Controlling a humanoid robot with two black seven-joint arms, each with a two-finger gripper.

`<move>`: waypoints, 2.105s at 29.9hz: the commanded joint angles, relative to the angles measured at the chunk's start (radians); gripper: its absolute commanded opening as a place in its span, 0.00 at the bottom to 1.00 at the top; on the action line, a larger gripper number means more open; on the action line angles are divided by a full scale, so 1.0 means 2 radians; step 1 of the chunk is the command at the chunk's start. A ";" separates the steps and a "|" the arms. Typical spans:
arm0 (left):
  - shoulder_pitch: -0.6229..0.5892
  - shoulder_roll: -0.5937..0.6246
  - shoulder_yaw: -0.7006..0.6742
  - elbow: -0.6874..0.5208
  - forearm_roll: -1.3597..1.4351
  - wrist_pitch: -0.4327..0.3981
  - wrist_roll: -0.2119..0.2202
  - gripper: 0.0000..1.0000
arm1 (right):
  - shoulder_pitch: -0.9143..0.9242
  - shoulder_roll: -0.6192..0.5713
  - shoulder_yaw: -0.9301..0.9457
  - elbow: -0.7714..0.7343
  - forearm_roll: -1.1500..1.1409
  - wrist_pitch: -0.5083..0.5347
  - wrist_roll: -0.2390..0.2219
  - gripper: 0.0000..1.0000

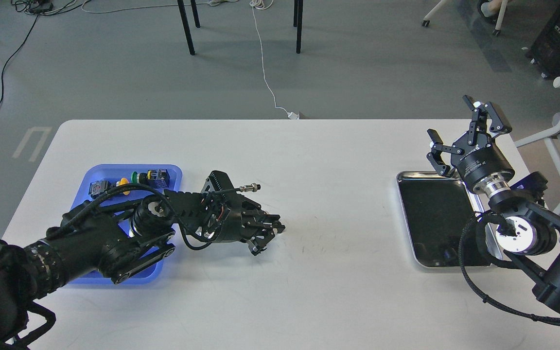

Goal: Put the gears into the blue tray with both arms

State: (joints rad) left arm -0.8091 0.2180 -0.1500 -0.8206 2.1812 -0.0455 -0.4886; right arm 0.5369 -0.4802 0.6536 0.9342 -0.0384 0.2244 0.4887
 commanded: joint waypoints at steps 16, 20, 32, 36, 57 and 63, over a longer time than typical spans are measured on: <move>-0.047 0.180 -0.045 -0.099 0.000 0.000 0.000 0.17 | 0.001 0.002 0.001 0.000 0.000 0.000 0.000 0.97; -0.027 0.253 -0.031 -0.110 0.000 0.000 0.000 0.18 | 0.002 0.003 0.000 0.000 0.000 0.000 0.000 0.97; 0.044 0.294 -0.029 -0.087 0.000 0.001 0.000 0.21 | 0.001 0.002 -0.001 0.001 -0.001 0.000 0.000 0.97; 0.053 0.293 -0.031 -0.084 0.000 0.008 0.000 0.41 | 0.001 0.001 0.000 0.002 -0.001 0.000 0.000 0.97; 0.048 0.254 -0.160 -0.160 -0.369 0.021 0.000 0.98 | 0.007 0.000 -0.004 -0.002 -0.006 -0.001 0.000 0.99; 0.072 0.201 -0.193 -0.161 -0.562 0.029 0.000 0.98 | 0.007 0.000 -0.004 -0.006 -0.006 -0.001 0.000 0.99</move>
State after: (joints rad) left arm -0.6935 0.6671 -0.5172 -1.1421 1.2365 0.0090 -0.4882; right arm 0.5507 -0.4802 0.6458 0.9263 -0.0508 0.2227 0.4887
